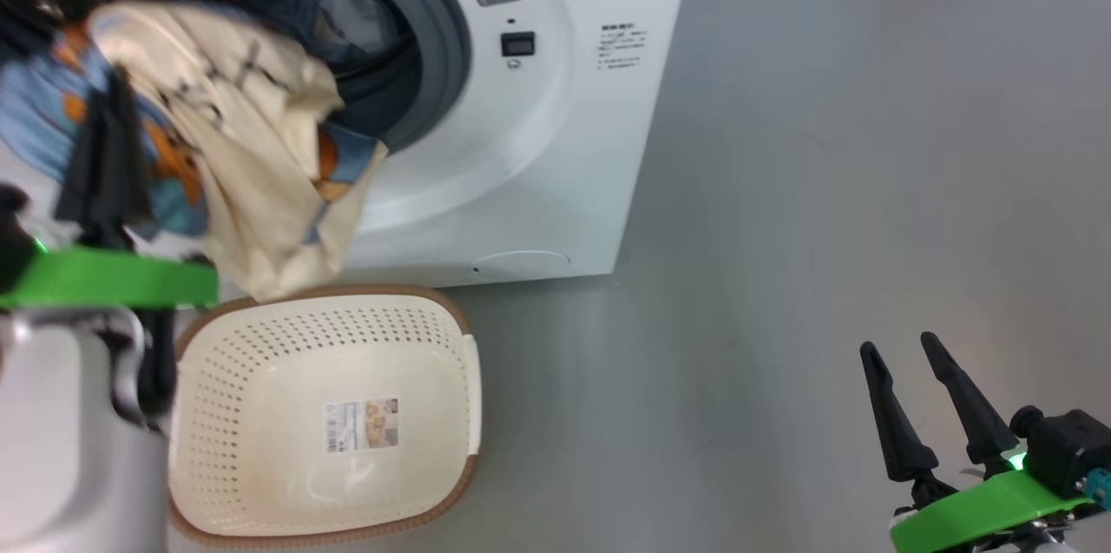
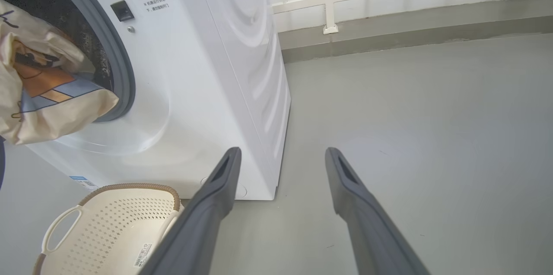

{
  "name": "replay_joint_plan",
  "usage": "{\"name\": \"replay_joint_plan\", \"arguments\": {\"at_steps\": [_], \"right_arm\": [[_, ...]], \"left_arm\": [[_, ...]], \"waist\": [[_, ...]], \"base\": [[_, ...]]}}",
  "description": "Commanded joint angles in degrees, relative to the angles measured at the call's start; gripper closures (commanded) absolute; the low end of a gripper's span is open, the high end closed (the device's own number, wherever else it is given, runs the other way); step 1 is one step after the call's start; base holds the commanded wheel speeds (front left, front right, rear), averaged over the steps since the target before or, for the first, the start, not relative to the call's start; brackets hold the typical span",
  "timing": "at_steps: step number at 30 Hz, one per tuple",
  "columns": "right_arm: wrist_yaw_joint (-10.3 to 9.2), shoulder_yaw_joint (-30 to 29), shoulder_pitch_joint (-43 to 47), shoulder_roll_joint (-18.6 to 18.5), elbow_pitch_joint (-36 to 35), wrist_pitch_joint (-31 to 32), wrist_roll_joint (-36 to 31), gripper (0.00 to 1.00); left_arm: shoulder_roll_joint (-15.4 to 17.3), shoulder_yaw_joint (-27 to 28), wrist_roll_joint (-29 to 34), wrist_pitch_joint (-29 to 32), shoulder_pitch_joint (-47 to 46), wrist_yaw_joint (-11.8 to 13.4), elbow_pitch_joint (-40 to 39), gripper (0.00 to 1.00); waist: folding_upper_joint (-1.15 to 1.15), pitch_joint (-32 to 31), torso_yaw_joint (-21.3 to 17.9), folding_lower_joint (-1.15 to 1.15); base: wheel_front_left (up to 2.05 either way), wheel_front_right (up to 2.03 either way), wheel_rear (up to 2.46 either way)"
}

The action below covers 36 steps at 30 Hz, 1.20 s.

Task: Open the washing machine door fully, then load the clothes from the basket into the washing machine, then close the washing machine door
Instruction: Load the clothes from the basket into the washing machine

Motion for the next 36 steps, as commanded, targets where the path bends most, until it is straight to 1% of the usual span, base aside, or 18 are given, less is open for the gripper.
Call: {"name": "replay_joint_plan", "arguments": {"at_steps": [1,4,10,17,20,24,29,33,36], "right_arm": [[0.09,1.5,-1.6,-0.4,-1.3,-0.3,-0.3,0.0],[0.09,1.7,-2.4,-0.1,-1.4,-0.3,-0.3,0.0],[0.09,2.6,-3.8,0.7,-1.4,-0.3,-0.3,0.0],[0.09,3.8,-5.2,1.5,-1.2,-0.3,-0.3,0.0],[0.09,4.7,-5.9,1.7,-1.1,-0.3,-0.3,0.0],[0.09,5.7,-6.8,1.9,-1.2,-0.3,-0.2,0.0],[0.09,6.3,-7.8,1.9,-1.3,-0.3,-0.1,0.0],[0.09,6.5,-8.6,2.1,-1.4,-0.3,0.0,0.0],[0.09,6.6,-8.9,2.3,-1.5,-0.3,0.0,0.0]], "left_arm": [[2.7,2.0,0.1,-0.5,-4.0,-0.2,0.5,1.0],[3.8,1.6,0.4,-0.5,-8.7,-0.2,4.5,1.0],[5.7,0.8,0.1,-0.5,-16.0,-0.2,15.2,1.0],[6.5,-1.2,-1.8,-0.5,-23.4,-0.2,27.7,1.0],[6.9,-2.0,-2.5,-0.5,-26.5,-0.2,31.7,1.0],[7.8,-2.7,-3.0,-0.5,-30.4,-0.2,34.9,1.0],[9.2,-2.8,-2.7,-0.5,-34.1,-0.2,34.9,1.0],[10.6,-0.3,-0.5,-0.5,-36.7,0.0,28.9,1.0],[10.5,2.9,1.9,-0.5,-36.7,0.6,22.4,1.0]], "waist": [[0.0,1.8,-1.7,0.0],[0.0,3.0,-2.7,0.0],[0.0,5.0,-4.5,0.0],[0.0,7.2,-5.7,0.0],[0.0,7.9,-6.3,0.0],[0.0,8.9,-7.3,0.0],[0.0,10.3,-8.2,0.0],[0.0,11.5,-8.9,0.0],[0.0,12.3,-9.3,0.0]], "base": [[0.0,0.0,0.0],[0.0,0.0,0.0],[0.0,0.0,0.0],[0.0,0.0,0.0],[0.0,0.0,0.0],[0.0,0.0,0.0],[0.0,0.0,0.0],[0.0,0.0,0.0],[0.0,0.0,0.0]]}}
